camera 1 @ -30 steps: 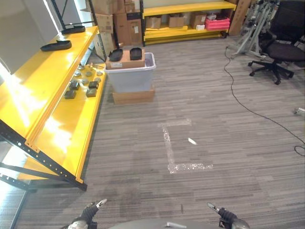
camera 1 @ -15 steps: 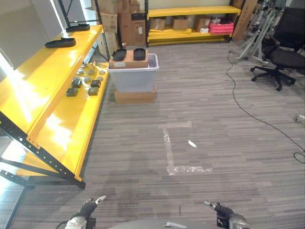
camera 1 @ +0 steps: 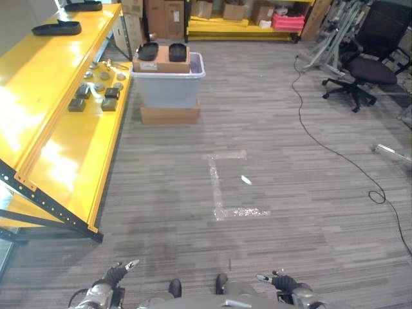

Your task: Move parts from the plastic box to the shelf.

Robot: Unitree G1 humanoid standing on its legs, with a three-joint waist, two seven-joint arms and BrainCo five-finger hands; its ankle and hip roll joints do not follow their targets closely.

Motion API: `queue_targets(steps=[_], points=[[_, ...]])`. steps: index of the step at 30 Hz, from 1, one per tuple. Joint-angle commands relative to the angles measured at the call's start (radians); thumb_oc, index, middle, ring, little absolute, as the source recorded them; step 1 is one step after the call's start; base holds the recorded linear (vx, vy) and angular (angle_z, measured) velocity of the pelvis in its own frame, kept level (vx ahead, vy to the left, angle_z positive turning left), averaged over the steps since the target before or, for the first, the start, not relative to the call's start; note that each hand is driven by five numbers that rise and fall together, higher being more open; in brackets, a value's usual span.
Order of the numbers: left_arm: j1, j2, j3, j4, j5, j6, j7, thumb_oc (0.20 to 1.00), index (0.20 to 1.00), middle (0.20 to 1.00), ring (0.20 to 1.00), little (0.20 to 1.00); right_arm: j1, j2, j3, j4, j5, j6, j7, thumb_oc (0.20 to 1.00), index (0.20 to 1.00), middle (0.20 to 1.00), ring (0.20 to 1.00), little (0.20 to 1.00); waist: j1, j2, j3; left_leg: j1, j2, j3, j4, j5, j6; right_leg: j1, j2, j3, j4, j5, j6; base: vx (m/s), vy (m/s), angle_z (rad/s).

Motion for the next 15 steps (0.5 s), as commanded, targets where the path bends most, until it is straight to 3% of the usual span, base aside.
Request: queue_targets(steps=[1, 4, 5, 6, 9, 11, 12, 13, 15], points=[[-0.068, 0.007, -0.061, 0.025, 0.091, -0.010, 0.005, 1.000, 1.000, 1.000, 1.000, 1.000, -0.011, -0.018, 0.001, 0.046, 0.002, -0.007, 0.004, 1.000, 1.000, 1.000, 1.000, 1.000, -0.031, -0.008, -0.025, 0.083, 0.052, -0.122, 0.058, -0.165, -0.050, 0.020, 0.047, 0.044, -0.081, 0.108, 0.046, 0.36, -0.302, 0.39], [-0.063, 0.006, -0.097, 0.041, 0.148, 0.003, -0.012, 1.000, 1.000, 1.000, 1.000, 1.000, 0.004, -0.017, 0.001, 0.066, -0.001, -0.006, 0.006, 1.000, 1.000, 1.000, 1.000, 1.000, -0.051, -0.006, -0.051, 0.087, 0.087, -0.129, 0.107, -0.182, -0.064, 0.035, 0.084, 0.054, -0.067, 0.076, 0.020, 0.30, -0.224, 0.64], [-0.056, 0.005, -0.097, 0.044, 0.147, 0.006, -0.014, 1.000, 1.000, 1.000, 1.000, 1.000, 0.015, -0.019, -0.002, 0.073, -0.008, -0.005, 0.004, 1.000, 1.000, 1.000, 1.000, 1.000, -0.056, -0.003, -0.056, 0.075, 0.098, -0.138, 0.182, -0.160, -0.075, 0.054, 0.092, 0.050, -0.068, 0.066, 0.007, 0.23, -0.154, 0.41], [-0.050, -0.001, -0.090, 0.042, 0.134, 0.014, -0.014, 1.000, 1.000, 1.000, 1.000, 1.000, 0.026, -0.022, -0.007, 0.076, -0.004, -0.004, 0.001, 1.000, 1.000, 1.000, 1.000, 1.000, -0.054, -0.002, -0.052, 0.042, 0.093, -0.143, 0.275, -0.119, -0.082, 0.083, 0.097, 0.047, -0.078, 0.064, -0.010, 0.27, -0.210, 0.25], [-0.057, -0.028, -0.091, 0.029, 0.103, 0.017, -0.012, 1.000, 1.000, 1.000, 1.000, 1.000, 0.025, -0.036, -0.010, 0.066, 0.004, 0.000, 0.002, 1.000, 1.000, 1.000, 1.000, 1.000, -0.031, -0.027, -0.011, -0.104, 0.020, -0.173, 0.544, -0.038, -0.065, 0.156, 0.075, 0.047, -0.141, 0.080, -0.038, 0.20, -0.184, 0.14], [-0.055, -0.039, -0.108, 0.018, 0.107, 0.014, -0.009, 1.000, 1.000, 1.000, 1.000, 1.000, 0.017, -0.046, -0.007, 0.063, -0.006, 0.004, -0.002, 1.000, 1.000, 1.000, 1.000, 1.000, -0.017, -0.038, 0.003, -0.172, 0.015, -0.134, 0.543, -0.029, -0.058, 0.197, 0.062, 0.047, -0.178, 0.079, -0.045, 0.24, -0.129, -0.17], [-0.051, -0.044, -0.115, 0.012, 0.109, 0.012, -0.009, 1.000, 1.000, 1.000, 1.000, 1.000, 0.014, -0.051, -0.006, 0.064, -0.010, 0.004, -0.005, 1.000, 1.000, 1.000, 1.000, 1.000, -0.006, -0.039, 0.007, -0.197, 0.011, -0.115, 0.503, -0.041, -0.062, 0.216, 0.054, 0.044, -0.196, 0.075, -0.040, 0.30, -0.019, -0.01], [-0.037, -0.049, -0.119, 0.014, 0.115, 0.012, -0.013, 1.000, 1.000, 1.000, 1.000, 1.000, 0.007, -0.059, -0.003, 0.058, -0.014, 0.003, -0.008, 1.000, 1.000, 1.000, 1.000, 1.000, 0.005, -0.030, 0.004, -0.228, 0.003, -0.081, 0.351, -0.055, -0.067, 0.245, 0.056, 0.041, -0.229, 0.066, -0.033, 0.31, -0.021, -0.03], [-0.037, -0.049, -0.120, 0.014, 0.115, 0.012, -0.013, 1.000, 1.000, 1.000, 1.000, 1.000, 0.007, -0.059, -0.003, 0.058, -0.014, 0.003, -0.008, 1.000, 1.000, 1.000, 1.000, 1.000, 0.007, -0.031, 0.007, -0.220, 0.003, -0.079, 0.347, -0.054, -0.066, 0.251, 0.055, 0.043, -0.231, 0.066, -0.032, 0.23, 0.010, -0.04]])
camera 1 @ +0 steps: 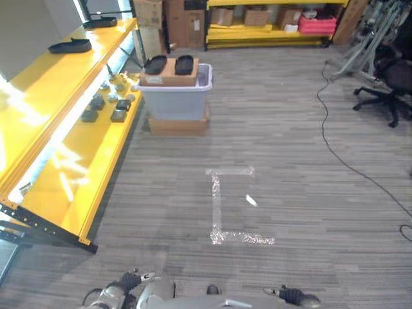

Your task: Move parts from the plastic box to the shelf.

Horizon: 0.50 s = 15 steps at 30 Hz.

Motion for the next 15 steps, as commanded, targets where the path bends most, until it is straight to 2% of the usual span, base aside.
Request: queue_targets(steps=[1, 3, 6, 8, 11, 12, 13, 14, 15], points=[[-0.058, -0.006, -0.024, 0.039, 0.025, -0.011, 0.007, 1.000, 1.000, 1.000, 1.000, 1.000, -0.001, -0.033, -0.003, 0.004, -0.016, -0.003, -0.012, 1.000, 1.000, 1.000, 1.000, 1.000, 0.021, 0.034, 0.037, 0.097, -0.044, -0.017, -0.190, 0.037, 0.046, 0.026, -0.033, 0.037, 0.015, -0.049, 0.082, 0.37, 0.036, -0.05], [-0.034, 0.000, -0.019, 0.071, 0.043, -0.005, -0.003, 1.000, 1.000, 1.000, 1.000, 1.000, -0.015, -0.029, 0.008, -0.005, -0.023, -0.011, -0.011, 1.000, 1.000, 1.000, 1.000, 1.000, 0.052, 0.054, 0.023, 0.042, -0.074, -0.011, -0.355, 0.101, 0.044, 0.084, 0.004, 0.068, 0.003, -0.098, 0.080, 0.52, 0.048, -0.21], [-0.011, 0.008, -0.001, 0.086, 0.053, -0.001, -0.004, 1.000, 1.000, 1.000, 1.000, 1.000, -0.020, -0.018, 0.010, -0.005, -0.025, -0.012, -0.007, 1.000, 1.000, 1.000, 1.000, 1.000, 0.072, 0.049, 0.013, 0.037, -0.070, 0.003, -0.329, 0.123, 0.046, 0.126, 0.007, 0.092, 0.010, -0.132, 0.080, 0.37, 0.075, -0.39], [0.008, 0.022, 0.020, 0.100, 0.065, 0.005, -0.004, 1.000, 1.000, 1.000, 1.000, 1.000, -0.016, 0.004, 0.014, -0.010, -0.034, -0.008, 0.002, 1.000, 1.000, 1.000, 1.000, 1.000, 0.080, 0.033, -0.016, 0.059, -0.071, -0.007, -0.295, 0.121, 0.075, 0.150, -0.009, 0.086, 0.050, -0.171, 0.092, 0.46, 0.163, -0.57], [0.009, 0.031, 0.036, 0.105, 0.061, 0.006, 0.001, 1.000, 1.000, 1.000, 1.000, 1.000, -0.011, 0.019, 0.018, -0.005, -0.043, -0.007, 0.003, 1.000, 1.000, 1.000, 1.000, 1.000, 0.089, 0.019, -0.035, 0.074, -0.079, -0.009, -0.273, 0.099, 0.090, 0.133, -0.030, 0.096, 0.118, -0.172, 0.112, 0.38, 0.180, -0.29], [0.000, 0.046, 0.063, 0.091, 0.024, 0.009, 0.009, 1.000, 1.000, 1.000, 1.000, 1.000, -0.002, 0.053, 0.027, -0.010, -0.051, -0.004, 0.015, 1.000, 1.000, 1.000, 1.000, 1.000, 0.093, -0.003, -0.042, 0.121, -0.090, 0.001, -0.245, 0.049, 0.113, 0.078, -0.058, 0.099, 0.320, -0.070, 0.178, 0.37, 0.194, 0.02], [0.000, 0.046, 0.063, 0.091, 0.024, 0.009, 0.009, 1.000, 1.000, 1.000, 1.000, 1.000, -0.002, 0.053, 0.027, -0.010, -0.051, -0.004, 0.015, 1.000, 1.000, 1.000, 1.000, 1.000, 0.093, -0.004, -0.042, 0.121, -0.091, 0.001, -0.244, 0.049, 0.114, 0.078, -0.059, 0.099, 0.322, -0.071, 0.178, 0.49, 0.279, -0.07], [-0.021, 0.056, 0.058, 0.078, 0.017, 0.007, 0.012, 1.000, 1.000, 1.000, 1.000, 1.000, -0.005, 0.058, 0.034, -0.013, -0.064, -0.004, 0.011, 1.000, 1.000, 1.000, 1.000, 1.000, 0.080, 0.001, -0.024, 0.140, -0.093, -0.018, -0.223, 0.027, 0.123, 0.017, -0.054, 0.105, 0.463, 0.009, 0.201, 0.12, 0.086, -0.07], [-0.021, 0.056, 0.058, 0.078, 0.017, 0.007, 0.012, 1.000, 1.000, 1.000, 1.000, 1.000, -0.006, 0.058, 0.034, -0.013, -0.064, -0.004, 0.011, 1.000, 1.000, 1.000, 1.000, 1.000, 0.080, 0.001, -0.024, 0.139, -0.094, -0.019, -0.221, 0.026, 0.123, 0.016, -0.054, 0.105, 0.464, 0.008, 0.201, 0.23, 0.124, 0.06]])
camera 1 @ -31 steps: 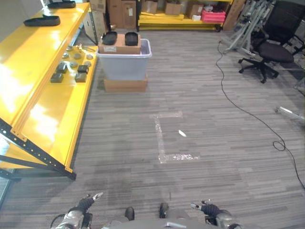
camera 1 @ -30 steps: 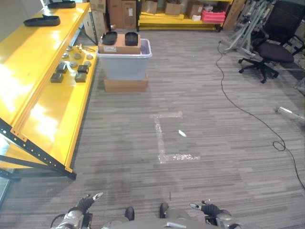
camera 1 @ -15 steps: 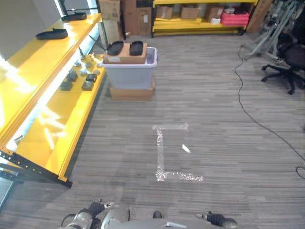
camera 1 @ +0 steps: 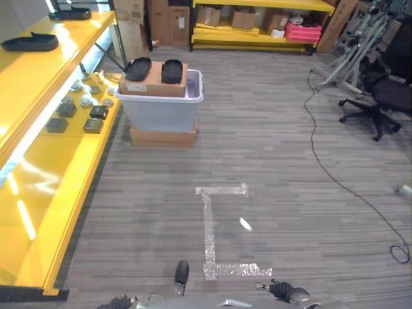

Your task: Move parts from the plastic box to the shelf.

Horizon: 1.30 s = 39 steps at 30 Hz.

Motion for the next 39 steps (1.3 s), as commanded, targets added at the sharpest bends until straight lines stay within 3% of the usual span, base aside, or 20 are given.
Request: queue_targets(steps=[1, 2, 3, 5, 8, 10, 16, 18, 19, 22, 23, 25, 27, 28, 29, 33, 34, 35, 38, 39], points=[[-0.067, 0.029, -0.002, -0.007, -0.003, -0.015, 0.016, 1.000, 1.000, 1.000, 1.000, 1.000, -0.024, -0.029, 0.000, -0.024, -0.039, 0.000, 0.000, 1.000, 1.000, 1.000, 1.000, 1.000, 0.018, 0.006, 0.011, -0.060, 0.010, -0.030, 0.163, -0.160, -0.033, -0.033, -0.086, 0.029, -0.087, 0.274, 0.066, 0.30, 0.096, 0.32], [-0.095, 0.039, -0.017, -0.019, -0.006, -0.017, 0.025, 1.000, 1.000, 1.000, 1.000, 1.000, -0.032, -0.024, -0.003, -0.041, -0.026, 0.000, -0.001, 1.000, 1.000, 1.000, 1.000, 1.000, 0.009, 0.022, 0.016, -0.012, 0.032, -0.036, 0.147, -0.180, -0.030, -0.096, -0.121, -0.043, -0.125, 0.249, 0.045, 0.31, 0.092, 0.35], [-0.095, 0.039, -0.017, -0.019, -0.006, -0.017, 0.025, 1.000, 1.000, 1.000, 1.000, 1.000, -0.032, -0.023, -0.003, -0.041, -0.026, 0.000, -0.001, 1.000, 1.000, 1.000, 1.000, 1.000, 0.005, 0.020, 0.022, -0.004, 0.029, -0.040, 0.146, -0.181, -0.030, -0.088, -0.123, -0.047, -0.123, 0.245, 0.045, 0.30, 0.057, 0.00], [-0.123, 0.040, -0.027, -0.031, -0.018, -0.027, 0.032, 1.000, 1.000, 1.000, 1.000, 1.000, -0.033, -0.025, 0.005, -0.048, -0.034, -0.003, -0.001, 1.000, 1.000, 1.000, 1.000, 1.000, -0.016, 0.029, 0.029, 0.054, 0.048, -0.056, 0.128, -0.216, -0.044, -0.135, -0.136, -0.122, -0.302, 0.196, 0.018, 0.32, -0.011, -0.01], [-0.135, 0.042, -0.035, -0.034, -0.023, -0.031, 0.035, 1.000, 1.000, 1.000, 1.000, 1.000, -0.034, -0.027, 0.012, -0.046, -0.036, -0.004, -0.007, 1.000, 1.000, 1.000, 1.000, 1.000, -0.029, 0.024, 0.038, 0.080, 0.046, -0.069, 0.122, -0.230, -0.048, -0.149, -0.120, -0.102, -0.369, 0.207, 0.015, 0.25, -0.033, 0.14], [-0.145, 0.035, -0.036, -0.041, -0.036, -0.036, 0.037, 1.000, 1.000, 1.000, 1.000, 1.000, -0.033, -0.033, 0.005, -0.041, -0.029, -0.001, -0.014, 1.000, 1.000, 1.000, 1.000, 1.000, -0.048, 0.021, 0.043, 0.136, 0.059, -0.087, 0.091, -0.253, -0.060, -0.194, -0.119, -0.082, -0.463, 0.269, 0.023, 0.36, -0.097, 0.33], [-0.103, 0.000, -0.039, 0.009, -0.007, -0.028, 0.021, 1.000, 1.000, 1.000, 1.000, 1.000, -0.001, -0.038, 0.000, -0.022, -0.049, 0.001, -0.006, 1.000, 1.000, 1.000, 1.000, 1.000, -0.077, 0.018, 0.025, 0.213, 0.121, -0.118, 0.101, -0.316, -0.104, -0.209, -0.121, -0.100, -0.471, 0.292, 0.015, 0.37, -0.230, 0.31], [-0.066, -0.023, -0.025, 0.030, -0.013, -0.018, 0.015, 1.000, 1.000, 1.000, 1.000, 1.000, 0.018, -0.041, 0.006, -0.005, -0.062, 0.000, -0.002, 1.000, 1.000, 1.000, 1.000, 1.000, -0.075, 0.024, 0.017, 0.172, 0.150, -0.129, 0.280, -0.243, -0.142, -0.164, -0.095, -0.113, -0.484, 0.270, -0.022, 0.30, -0.259, 0.44], [-0.066, -0.023, -0.025, 0.030, -0.013, -0.018, 0.015, 1.000, 1.000, 1.000, 1.000, 1.000, 0.018, -0.041, 0.006, -0.005, -0.062, 0.000, -0.002, 1.000, 1.000, 1.000, 1.000, 1.000, -0.076, 0.025, 0.017, 0.169, 0.150, -0.131, 0.285, -0.245, -0.142, -0.163, -0.095, -0.114, -0.485, 0.271, -0.022, 0.13, -0.174, 0.51], [-0.050, -0.046, -0.033, 0.032, -0.010, -0.016, 0.006, 1.000, 1.000, 1.000, 1.000, 1.000, -0.004, -0.060, 0.021, -0.024, -0.053, 0.000, -0.002, 1.000, 1.000, 1.000, 1.000, 1.000, -0.045, -0.003, 0.068, 0.010, 0.086, -0.136, 0.602, -0.161, -0.126, -0.087, -0.097, -0.096, -0.533, 0.273, -0.053, 0.16, -0.236, 0.24], [-0.051, -0.051, -0.036, 0.022, -0.019, -0.017, 0.016, 1.000, 1.000, 1.000, 1.000, 1.000, -0.020, -0.067, 0.025, -0.029, -0.045, -0.001, -0.007, 1.000, 1.000, 1.000, 1.000, 1.000, -0.028, -0.016, 0.089, -0.067, 0.084, -0.080, 0.622, -0.171, -0.114, -0.051, -0.104, -0.089, -0.554, 0.259, -0.057, 0.17, -0.188, -0.54], [-0.052, -0.051, -0.036, 0.022, -0.020, -0.017, 0.016, 1.000, 1.000, 1.000, 1.000, 1.000, -0.020, -0.067, 0.025, -0.029, -0.044, -0.001, -0.007, 1.000, 1.000, 1.000, 1.000, 1.000, -0.025, -0.014, 0.092, -0.065, 0.087, -0.078, 0.626, -0.175, -0.114, -0.048, -0.102, -0.086, -0.555, 0.260, -0.057, 0.14, -0.081, -0.56], [-0.047, -0.064, -0.041, 0.003, -0.028, -0.022, 0.020, 1.000, 1.000, 1.000, 1.000, 1.000, -0.028, -0.084, 0.011, -0.037, -0.008, -0.009, -0.008, 1.000, 1.000, 1.000, 1.000, 1.000, -0.002, -0.005, 0.092, -0.112, 0.087, -0.003, 0.420, -0.200, -0.122, -0.009, -0.103, -0.095, -0.574, 0.230, -0.045, 0.47, -0.064, 0.04], [-0.040, -0.071, -0.061, -0.004, -0.009, -0.026, 0.024, 1.000, 1.000, 1.000, 1.000, 1.000, -0.036, -0.090, 0.008, -0.057, 0.017, -0.023, -0.014, 1.000, 1.000, 1.000, 1.000, 1.000, 0.023, 0.037, 0.078, -0.118, 0.058, -0.016, 0.136, -0.096, -0.114, 0.029, -0.054, -0.080, -0.574, 0.193, -0.043, 0.62, 0.027, 0.04], [-0.035, -0.070, -0.068, 0.001, 0.001, -0.027, 0.024, 1.000, 1.000, 1.000, 1.000, 1.000, -0.037, -0.089, 0.016, -0.058, 0.009, -0.025, -0.014, 1.000, 1.000, 1.000, 1.000, 1.000, 0.032, 0.046, 0.070, -0.131, 0.040, -0.030, 0.058, -0.074, -0.115, 0.048, -0.039, -0.071, -0.574, 0.169, -0.045, 0.64, 0.049, 0.05], [-0.028, -0.036, -0.059, 0.022, 0.041, -0.022, 0.026, 1.000, 1.000, 1.000, 1.000, 1.000, -0.050, -0.059, 0.045, -0.062, -0.036, -0.030, -0.009, 1.000, 1.000, 1.000, 1.000, 1.000, 0.057, 0.032, 0.023, -0.091, 0.024, -0.060, 0.095, -0.067, -0.081, 0.100, -0.037, -0.053, -0.461, 0.095, -0.035, 0.50, 0.097, -0.77], [-0.030, -0.028, -0.051, 0.023, 0.041, -0.020, 0.027, 1.000, 1.000, 1.000, 1.000, 1.000, -0.050, -0.053, 0.042, -0.061, -0.036, -0.030, -0.010, 1.000, 1.000, 1.000, 1.000, 1.000, 0.060, 0.028, 0.017, -0.073, 0.024, -0.064, 0.095, -0.081, -0.073, 0.083, -0.040, -0.048, -0.396, 0.096, -0.019, 0.39, 0.156, -0.24], [-0.045, -0.003, -0.040, 0.017, 0.029, -0.020, 0.041, 1.000, 1.000, 1.000, 1.000, 1.000, -0.061, -0.041, 0.021, -0.078, -0.010, -0.033, -0.016, 1.000, 1.000, 1.000, 1.000, 1.000, 0.042, 0.035, 0.029, -0.040, 0.044, -0.048, 0.107, -0.105, -0.059, 0.008, -0.039, -0.048, -0.207, 0.135, 0.035, 0.27, 0.116, -0.55], [-0.068, 0.023, -0.023, 0.006, 0.003, -0.019, 0.060, 1.000, 1.000, 1.000, 1.000, 1.000, -0.070, -0.038, 0.002, -0.105, 0.018, -0.038, -0.021, 1.000, 1.000, 1.000, 1.000, 1.000, 0.016, 0.059, 0.051, 0.005, 0.065, -0.054, 0.106, -0.129, -0.048, -0.107, -0.057, -0.059, -0.074, 0.170, 0.056, 0.22, 0.076, -0.64], [-0.076, 0.032, -0.020, 0.006, -0.005, -0.018, 0.066, 1.000, 1.000, 1.000, 1.000, 1.000, -0.070, -0.037, 0.000, -0.112, 0.017, -0.038, -0.021, 1.000, 1.000, 1.000, 1.000, 1.000, 0.015, 0.063, 0.049, 0.019, 0.075, -0.051, 0.098, -0.136, -0.053, -0.112, -0.089, -0.103, -0.122, 0.164, 0.050, 0.36, -0.087, -0.34]])
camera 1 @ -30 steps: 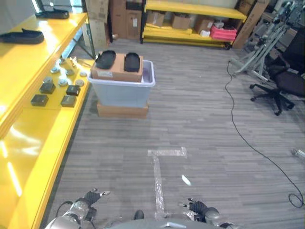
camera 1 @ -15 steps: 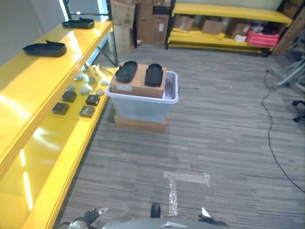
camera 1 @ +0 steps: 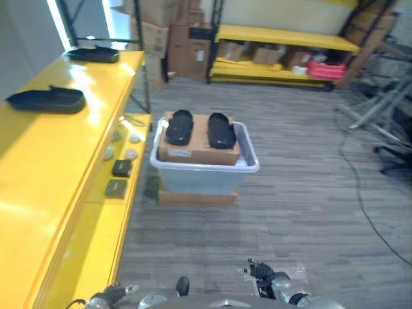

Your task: Move parts from the plastic box to the shelf.

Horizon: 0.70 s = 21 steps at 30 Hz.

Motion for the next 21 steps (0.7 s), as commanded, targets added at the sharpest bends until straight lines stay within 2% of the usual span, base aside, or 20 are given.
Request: queue_targets(steps=[1, 2, 3, 4, 5, 6, 8, 9, 11, 12, 14, 15, 16, 18, 19, 20, 21], points=[[-0.043, -0.019, 0.047, 0.008, -0.033, -0.015, 0.032, 1.000, 1.000, 1.000, 1.000, 1.000, -0.017, -0.074, -0.014, -0.005, 0.036, -0.006, -0.017, 1.000, 1.000, 1.000, 1.000, 1.000, 0.001, 0.042, 0.050, 0.015, 0.116, -0.021, 0.012, -0.085, -0.037, 0.017, -0.122, -0.157, -0.452, 0.129, -0.033, 0.23, -0.123, -0.18], [-0.042, -0.019, 0.047, 0.008, -0.033, -0.015, 0.032, 1.000, 1.000, 1.000, 1.000, 1.000, -0.017, -0.074, -0.014, -0.005, 0.036, -0.006, -0.017, 1.000, 1.000, 1.000, 1.000, 1.000, 0.001, 0.042, 0.053, 0.019, 0.117, -0.022, 0.011, -0.086, -0.037, 0.022, -0.121, -0.158, -0.455, 0.129, -0.034, 0.28, -0.230, -0.14], [-0.055, -0.020, 0.042, 0.002, -0.041, -0.022, 0.036, 1.000, 1.000, 1.000, 1.000, 1.000, -0.017, -0.080, -0.022, 0.004, 0.029, -0.004, -0.021, 1.000, 1.000, 1.000, 1.000, 1.000, -0.008, 0.042, 0.048, 0.044, 0.140, -0.018, -0.020, -0.101, -0.051, 0.002, -0.155, -0.161, -0.563, 0.175, -0.032, 0.21, -0.194, -0.23], [-0.059, -0.023, 0.039, -0.001, -0.046, -0.024, 0.037, 1.000, 1.000, 1.000, 1.000, 1.000, -0.016, -0.082, -0.027, 0.008, 0.029, -0.003, -0.027, 1.000, 1.000, 1.000, 1.000, 1.000, -0.014, 0.041, 0.049, 0.057, 0.150, -0.017, -0.029, -0.109, -0.059, -0.011, -0.166, -0.146, -0.597, 0.198, -0.026, 0.21, -0.193, -0.05], [-0.059, -0.023, 0.039, -0.001, -0.046, -0.024, 0.037, 1.000, 1.000, 1.000, 1.000, 1.000, -0.016, -0.082, -0.027, 0.008, 0.029, -0.003, -0.027, 1.000, 1.000, 1.000, 1.000, 1.000, -0.013, 0.042, 0.051, 0.060, 0.151, -0.017, -0.030, -0.110, -0.059, -0.008, -0.164, -0.145, -0.598, 0.198, -0.026, 0.18, -0.175, -0.21], [-0.068, -0.029, 0.032, -0.005, -0.054, -0.028, 0.037, 1.000, 1.000, 1.000, 1.000, 1.000, -0.014, -0.085, -0.038, 0.015, 0.034, -0.001, -0.032, 1.000, 1.000, 1.000, 1.000, 1.000, -0.023, 0.042, 0.053, 0.073, 0.165, -0.020, -0.034, -0.123, -0.069, -0.036, -0.179, -0.119, -0.628, 0.228, -0.015, 0.17, -0.176, -0.11], [-0.066, -0.040, 0.026, -0.008, -0.058, -0.033, 0.034, 1.000, 1.000, 1.000, 1.000, 1.000, -0.005, -0.086, -0.045, 0.021, 0.035, 0.001, -0.033, 1.000, 1.000, 1.000, 1.000, 1.000, -0.040, 0.037, 0.054, 0.096, 0.191, -0.021, -0.035, -0.137, -0.088, -0.055, -0.183, -0.084, -0.634, 0.251, -0.001, 0.31, -0.376, -0.02], [-0.059, -0.058, 0.011, -0.007, -0.047, -0.033, 0.024, 1.000, 1.000, 1.000, 1.000, 1.000, 0.010, -0.085, -0.047, 0.032, 0.036, 0.001, -0.029, 1.000, 1.000, 1.000, 1.000, 1.000, -0.048, 0.027, 0.049, 0.115, 0.223, -0.027, -0.027, -0.147, -0.108, -0.057, -0.159, -0.077, -0.616, 0.230, -0.008, 0.35, -0.504, 0.24], [-0.055, -0.062, 0.008, -0.004, -0.044, -0.033, 0.024, 1.000, 1.000, 1.000, 1.000, 1.000, 0.016, -0.085, -0.043, 0.037, 0.035, 0.000, -0.026, 1.000, 1.000, 1.000, 1.000, 1.000, -0.048, 0.026, 0.047, 0.119, 0.239, -0.028, -0.024, -0.146, -0.115, -0.059, -0.147, -0.084, -0.605, 0.222, -0.015, 0.23, -0.407, 0.31], [-0.045, -0.084, 0.010, 0.000, -0.052, -0.026, 0.022, 1.000, 1.000, 1.000, 1.000, 1.000, 0.027, -0.093, -0.031, 0.045, 0.025, -0.001, -0.024, 1.000, 1.000, 1.000, 1.000, 1.000, -0.050, 0.025, 0.052, 0.087, 0.266, -0.061, 0.045, -0.141, -0.127, -0.049, -0.119, -0.097, -0.589, 0.185, -0.043, 0.17, -0.454, 0.28], [-0.047, -0.102, 0.009, -0.002, -0.069, -0.024, 0.015, 1.000, 1.000, 1.000, 1.000, 1.000, 0.026, -0.102, -0.032, 0.054, 0.030, -0.003, -0.030, 1.000, 1.000, 1.000, 1.000, 1.000, -0.047, 0.021, 0.070, 0.041, 0.271, -0.075, 0.126, -0.111, -0.130, -0.032, -0.100, -0.117, -0.576, 0.156, -0.067, 0.13, -0.417, 0.35], [-0.047, -0.102, 0.009, -0.002, -0.069, -0.024, 0.015, 1.000, 1.000, 1.000, 1.000, 1.000, 0.026, -0.102, -0.032, 0.054, 0.030, -0.003, -0.030, 1.000, 1.000, 1.000, 1.000, 1.000, -0.049, 0.021, 0.070, 0.039, 0.270, -0.076, 0.128, -0.111, -0.130, -0.032, -0.101, -0.119, -0.575, 0.156, -0.067, 0.12, -0.355, 0.42], [-0.048, -0.116, -0.010, -0.010, -0.059, -0.022, 0.009, 1.000, 1.000, 1.000, 1.000, 1.000, 0.030, -0.112, -0.032, 0.060, 0.029, -0.003, -0.035, 1.000, 1.000, 1.000, 1.000, 1.000, -0.048, 0.014, 0.085, 0.014, 0.283, -0.068, 0.177, -0.054, -0.130, -0.014, -0.084, -0.132, -0.569, 0.145, -0.086, 0.13, -0.327, 0.42], [-0.049, -0.119, -0.010, -0.017, -0.060, -0.024, 0.014, 1.000, 1.000, 1.000, 1.000, 1.000, 0.039, -0.126, -0.043, 0.066, 0.036, -0.002, -0.042, 1.000, 1.000, 1.000, 1.000, 1.000, -0.050, 0.004, 0.091, 0.001, 0.291, -0.016, 0.182, -0.037, -0.131, 0.007, -0.086, -0.153, -0.588, 0.140, -0.093, 0.13, -0.291, 0.33], [-0.049, -0.119, -0.010, -0.017, -0.060, -0.024, 0.014, 1.000, 1.000, 1.000, 1.000, 1.000, 0.039, -0.126, -0.043, 0.066, 0.036, -0.002, -0.042, 1.000, 1.000, 1.000, 1.000, 1.000, -0.049, 0.004, 0.092, 0.002, 0.291, -0.016, 0.182, -0.037, -0.131, 0.008, -0.086, -0.153, -0.588, 0.140, -0.093, 0.21, -0.280, 0.30], [-0.045, -0.123, -0.004, -0.013, -0.054, -0.025, 0.013, 1.000, 1.000, 1.000, 1.000, 1.000, 0.036, -0.149, -0.053, 0.076, 0.031, 0.003, -0.042, 1.000, 1.000, 1.000, 1.000, 1.000, -0.035, 0.004, 0.082, -0.010, 0.182, -0.061, 0.155, -0.107, -0.122, 0.032, -0.085, -0.159, -0.634, 0.148, -0.086, 0.22, -0.243, 0.27], [-0.038, -0.120, 0.002, -0.009, -0.048, -0.026, 0.011, 1.000, 1.000, 1.000, 1.000, 1.000, 0.035, -0.152, -0.054, 0.074, 0.026, 0.002, -0.042, 1.000, 1.000, 1.000, 1.000, 1.000, -0.034, 0.009, 0.072, -0.010, 0.138, -0.061, 0.131, -0.126, -0.108, 0.039, -0.077, -0.158, -0.656, 0.154, -0.084, 0.29, -0.270, 0.16]])
